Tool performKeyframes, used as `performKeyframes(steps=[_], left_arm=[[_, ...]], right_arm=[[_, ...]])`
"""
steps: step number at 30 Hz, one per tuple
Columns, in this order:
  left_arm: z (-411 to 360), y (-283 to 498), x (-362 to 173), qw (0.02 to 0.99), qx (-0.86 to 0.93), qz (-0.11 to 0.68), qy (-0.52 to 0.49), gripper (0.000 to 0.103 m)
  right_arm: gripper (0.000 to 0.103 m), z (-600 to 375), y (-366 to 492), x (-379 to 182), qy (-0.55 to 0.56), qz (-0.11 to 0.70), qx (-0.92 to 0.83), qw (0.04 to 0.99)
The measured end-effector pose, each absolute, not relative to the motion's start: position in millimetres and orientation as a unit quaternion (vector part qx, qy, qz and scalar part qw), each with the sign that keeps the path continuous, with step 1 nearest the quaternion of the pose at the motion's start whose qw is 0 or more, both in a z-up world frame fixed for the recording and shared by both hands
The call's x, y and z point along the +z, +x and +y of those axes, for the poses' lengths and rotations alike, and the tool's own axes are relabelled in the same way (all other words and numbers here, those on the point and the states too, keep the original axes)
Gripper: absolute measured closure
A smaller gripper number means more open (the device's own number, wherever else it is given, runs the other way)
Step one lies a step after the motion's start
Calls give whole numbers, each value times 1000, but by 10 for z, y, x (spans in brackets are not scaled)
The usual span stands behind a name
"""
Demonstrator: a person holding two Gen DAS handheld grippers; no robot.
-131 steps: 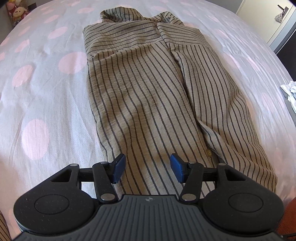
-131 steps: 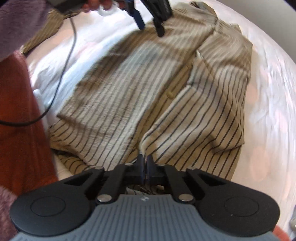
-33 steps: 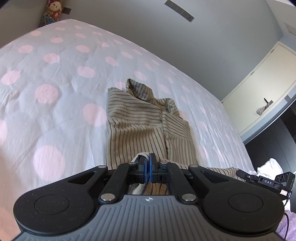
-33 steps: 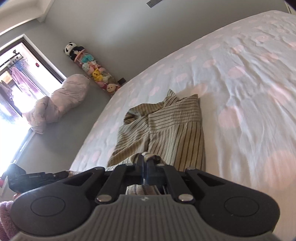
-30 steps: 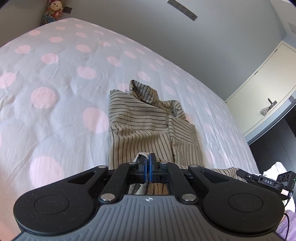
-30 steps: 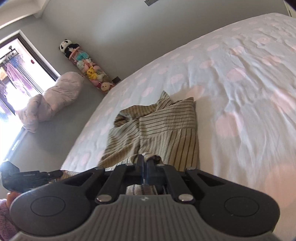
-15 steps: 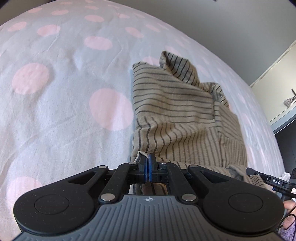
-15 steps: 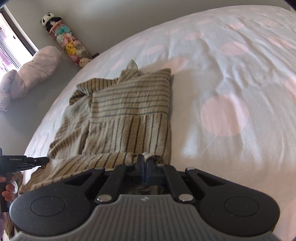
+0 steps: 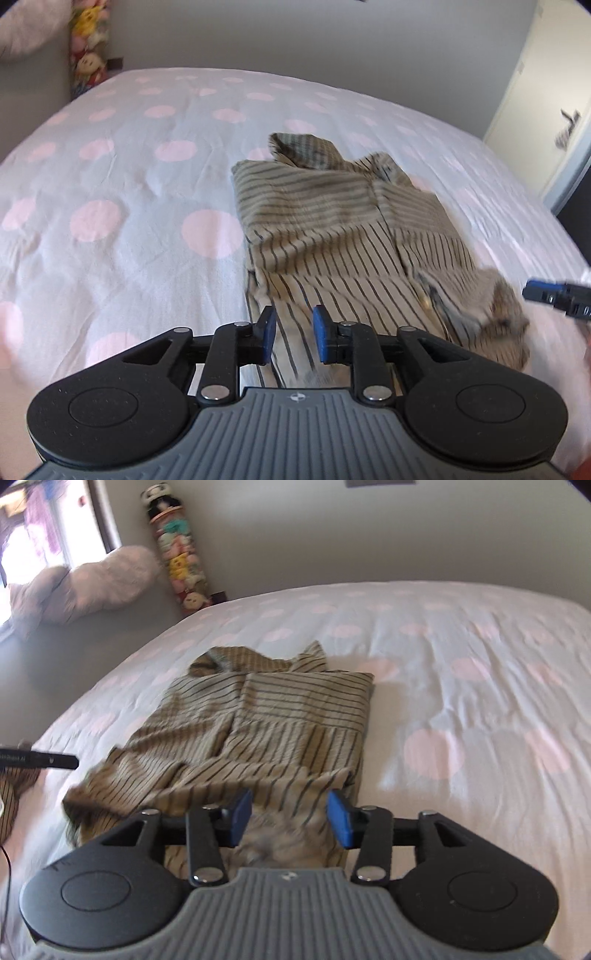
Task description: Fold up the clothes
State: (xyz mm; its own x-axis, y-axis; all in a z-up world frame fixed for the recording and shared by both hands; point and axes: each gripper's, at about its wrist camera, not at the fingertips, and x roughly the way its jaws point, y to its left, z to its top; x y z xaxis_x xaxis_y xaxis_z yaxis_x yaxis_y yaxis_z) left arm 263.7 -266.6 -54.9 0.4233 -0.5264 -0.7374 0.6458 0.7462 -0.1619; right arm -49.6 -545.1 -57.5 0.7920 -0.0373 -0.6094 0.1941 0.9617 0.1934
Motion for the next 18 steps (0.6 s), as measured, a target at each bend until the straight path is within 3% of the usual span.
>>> performKeyframes(steps=[4,9,18], left_arm=[[-2615,2222,-546,850,-339,388,109,76],[-2476,1903,-711,865,-300,379,132,76],[-2514,1887,-976,861,-279,393,165,76]], right_arm=[[48,-5221,-707,-569,85,319,-70,942],[62,-5282,-886,-640,89,327,-85,937],[66,-5487,-669,-669,23,374,-57,926]])
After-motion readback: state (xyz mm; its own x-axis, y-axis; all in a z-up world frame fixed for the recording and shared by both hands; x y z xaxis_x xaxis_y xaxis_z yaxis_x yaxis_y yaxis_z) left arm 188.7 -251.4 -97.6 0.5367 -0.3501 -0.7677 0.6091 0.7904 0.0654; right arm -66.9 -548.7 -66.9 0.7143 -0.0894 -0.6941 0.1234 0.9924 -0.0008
